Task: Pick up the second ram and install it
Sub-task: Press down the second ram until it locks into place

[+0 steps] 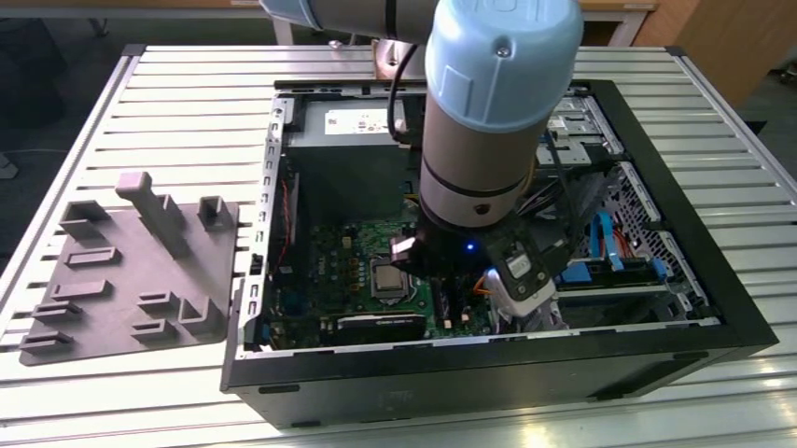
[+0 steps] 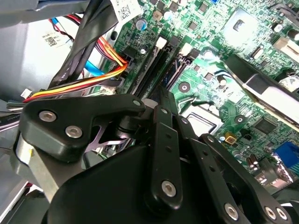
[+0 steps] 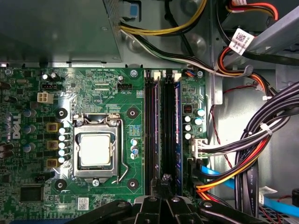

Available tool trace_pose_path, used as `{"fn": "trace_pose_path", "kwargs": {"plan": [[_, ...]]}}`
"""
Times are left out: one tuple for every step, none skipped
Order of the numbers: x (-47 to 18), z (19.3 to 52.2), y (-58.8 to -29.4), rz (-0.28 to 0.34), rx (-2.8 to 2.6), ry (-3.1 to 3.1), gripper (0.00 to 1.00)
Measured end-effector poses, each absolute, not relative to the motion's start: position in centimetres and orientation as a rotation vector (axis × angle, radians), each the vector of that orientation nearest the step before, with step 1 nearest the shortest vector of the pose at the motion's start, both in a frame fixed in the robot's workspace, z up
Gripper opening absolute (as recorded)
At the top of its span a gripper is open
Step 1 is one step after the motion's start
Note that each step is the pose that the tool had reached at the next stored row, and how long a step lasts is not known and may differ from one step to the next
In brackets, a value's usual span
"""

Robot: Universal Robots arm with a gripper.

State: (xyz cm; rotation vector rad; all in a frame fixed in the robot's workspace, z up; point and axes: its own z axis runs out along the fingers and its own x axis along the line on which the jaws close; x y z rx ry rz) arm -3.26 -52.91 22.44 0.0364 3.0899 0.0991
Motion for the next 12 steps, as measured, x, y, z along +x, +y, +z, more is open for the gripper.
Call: {"fn": "trace_pose_path", "kwargs": {"plan": [[-3.26,22.39,-52.91,0.099,0.036,3.090,0.11],[-3.26,22.36,-52.91,0.099,0.036,3.090,0.11],[-3.26,22.33,-52.91,0.099,0.036,3.090,0.11],[-3.26,22.30,-52.91,0.099,0.036,3.090,0.11],[-3.26,22.26,-52.91,0.099,0.036,3.090,0.11],[-3.26,22.23,-52.91,0.099,0.036,3.090,0.11],[-3.26,22.21,-52.91,0.099,0.036,3.090,0.11],[-3.26,22.20,-52.91,0.099,0.036,3.090,0.11],[-3.26,22.20,-52.91,0.099,0.036,3.090,0.11],[-3.26,22.20,-52.91,0.099,0.036,3.090,0.11],[-3.26,22.20,-52.91,0.099,0.036,3.090,0.11],[-3.26,22.20,-52.91,0.099,0.036,3.090,0.11]]}}
